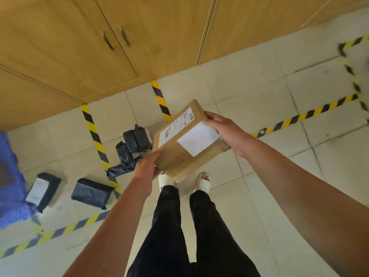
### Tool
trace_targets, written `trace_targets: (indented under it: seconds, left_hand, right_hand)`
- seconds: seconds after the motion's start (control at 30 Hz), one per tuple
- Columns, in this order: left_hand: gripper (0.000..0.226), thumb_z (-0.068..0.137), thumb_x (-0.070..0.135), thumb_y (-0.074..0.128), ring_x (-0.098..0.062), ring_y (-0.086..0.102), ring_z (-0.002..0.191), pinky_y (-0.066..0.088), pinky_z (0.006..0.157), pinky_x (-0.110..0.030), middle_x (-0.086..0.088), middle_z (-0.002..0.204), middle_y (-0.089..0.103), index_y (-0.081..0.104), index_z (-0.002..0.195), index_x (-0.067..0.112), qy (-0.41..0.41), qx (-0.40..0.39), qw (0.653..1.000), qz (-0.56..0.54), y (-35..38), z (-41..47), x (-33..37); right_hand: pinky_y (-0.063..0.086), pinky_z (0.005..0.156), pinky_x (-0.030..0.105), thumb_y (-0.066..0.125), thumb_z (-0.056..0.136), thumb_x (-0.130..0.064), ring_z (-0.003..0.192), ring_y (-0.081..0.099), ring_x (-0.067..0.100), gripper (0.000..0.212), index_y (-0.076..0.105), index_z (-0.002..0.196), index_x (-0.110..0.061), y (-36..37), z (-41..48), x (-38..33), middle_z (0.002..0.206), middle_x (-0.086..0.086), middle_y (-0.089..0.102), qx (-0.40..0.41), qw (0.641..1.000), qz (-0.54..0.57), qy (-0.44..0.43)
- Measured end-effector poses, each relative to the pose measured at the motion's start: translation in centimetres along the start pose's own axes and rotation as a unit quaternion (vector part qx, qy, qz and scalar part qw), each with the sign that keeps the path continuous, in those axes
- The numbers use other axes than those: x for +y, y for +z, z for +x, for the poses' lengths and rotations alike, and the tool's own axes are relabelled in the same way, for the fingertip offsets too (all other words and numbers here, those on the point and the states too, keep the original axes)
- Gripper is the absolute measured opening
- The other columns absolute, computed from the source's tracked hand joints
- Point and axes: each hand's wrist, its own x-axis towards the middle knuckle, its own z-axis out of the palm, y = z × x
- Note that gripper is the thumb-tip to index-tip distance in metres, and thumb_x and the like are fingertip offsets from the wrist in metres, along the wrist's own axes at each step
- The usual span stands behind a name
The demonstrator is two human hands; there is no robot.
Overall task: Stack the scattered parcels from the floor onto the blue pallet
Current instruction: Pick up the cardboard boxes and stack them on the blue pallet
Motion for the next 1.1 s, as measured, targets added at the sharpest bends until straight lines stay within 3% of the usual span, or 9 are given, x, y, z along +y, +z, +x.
trace_targets:
  seconds: [0.13,0.23,0.37,0.5,0.6,0.7,0.83,1.0,1.1]
  left_hand:
    - [0.019,0.089,0.038,0.069,-0.021,0.063,0.087,0.055,0.087,-0.035,-0.003,0.097,0.062,0.062,0.093,0.021,0.037,0.0,0.999,0.007,-2.6,-6.2,4.4]
    - [0.027,0.086,0.047,0.069,-0.025,0.062,0.082,0.054,0.096,-0.044,-0.003,0.082,0.062,0.063,0.085,0.021,0.091,0.006,0.995,0.04,-4.5,-10.2,7.1]
    - [0.033,0.09,0.046,0.066,-0.024,0.067,0.082,0.058,0.079,-0.035,-0.005,0.091,0.068,0.067,0.099,0.014,0.159,-0.002,0.987,0.013,-8.0,-15.6,9.1]
    - [0.032,0.095,0.039,0.061,-0.025,0.066,0.105,0.058,0.081,-0.041,-0.006,0.117,0.068,0.064,0.117,0.016,0.196,-0.041,0.978,-0.061,-10.1,-20.2,7.9]
    - [0.02,0.098,0.027,0.057,-0.025,0.065,0.105,0.059,0.073,-0.043,-0.008,0.122,0.064,0.057,0.115,0.017,0.243,-0.032,0.96,-0.132,-9.4,-23.2,5.5]
    - [0.017,0.098,0.02,0.055,-0.021,0.064,0.102,0.055,0.067,-0.035,-0.005,0.118,0.063,0.053,0.115,0.019,0.259,0.005,0.948,-0.184,-7.8,-25.6,2.7]
    - [0.023,0.094,0.022,0.062,-0.021,0.063,0.108,0.057,0.078,-0.039,-0.005,0.119,0.064,0.053,0.115,0.023,0.259,0.037,0.935,-0.239,-5.9,-27.1,-1.5]
    - [0.021,0.094,0.029,0.063,-0.022,0.061,0.092,0.054,0.077,-0.04,-0.008,0.105,0.065,0.056,0.113,0.025,0.251,0.118,0.92,-0.277,-5.8,-29.0,-7.0]
    - [0.039,0.083,0.048,0.068,-0.023,0.064,0.102,0.049,0.087,-0.044,-0.005,0.109,0.067,0.057,0.114,0.027,0.24,0.145,0.914,-0.294,-8.3,-30.5,-10.6]
  right_hand:
    - [0.027,0.11,0.035,0.054,0.088,-0.065,0.134,0.037,0.005,0.06,0.041,0.145,-0.05,0.7,-7.5,-5.2,0.149,-0.022,0.043,0.015,0.998,0.009,-0.061]
    - [0.025,0.116,0.039,0.048,0.09,-0.069,0.139,0.035,0.007,0.057,0.044,0.143,-0.05,1.4,-11.4,-7.3,0.151,-0.022,0.042,0.038,0.994,0.018,-0.096]
    - [0.035,0.103,0.034,0.048,0.095,-0.059,0.133,0.046,0.011,0.048,0.048,0.142,-0.046,2.6,-15.5,-8.8,0.142,-0.017,0.052,0.065,0.987,0.012,-0.147]
    - [0.043,0.1,0.036,0.054,0.097,-0.048,0.123,0.053,0.007,0.038,0.053,0.134,-0.045,3.9,-18.2,-8.9,0.132,-0.019,0.059,0.059,0.975,0.037,-0.209]
    - [0.045,0.095,0.046,0.061,0.089,-0.058,0.117,0.053,0.007,0.043,0.048,0.129,-0.057,5.0,-20.0,-9.2,0.13,-0.023,0.054,0.025,0.974,0.067,-0.215]
    - [0.044,0.1,0.054,0.069,0.062,-0.081,0.128,0.046,0.016,0.073,0.044,0.128,-0.062,5.3,-20.8,-8.9,0.145,-0.013,0.04,0.026,0.97,0.075,-0.23]
    - [0.042,0.105,0.052,0.068,0.054,-0.082,0.137,0.035,0.021,0.079,0.046,0.127,-0.059,5.4,-21.2,-8.3,0.153,-0.012,0.022,0.081,0.965,0.08,-0.235]
    - [0.05,0.1,0.051,0.077,0.048,-0.078,0.118,0.058,0.021,0.084,0.059,0.123,-0.044,7.3,-20.0,-5.8,0.13,-0.005,0.056,0.017,0.97,0.091,-0.226]
    - [0.052,0.097,0.049,0.077,0.058,-0.061,0.107,0.064,0.021,0.068,0.061,0.12,-0.038,9.0,-20.0,-4.9,0.121,-0.003,0.064,-0.045,0.969,0.087,-0.229]
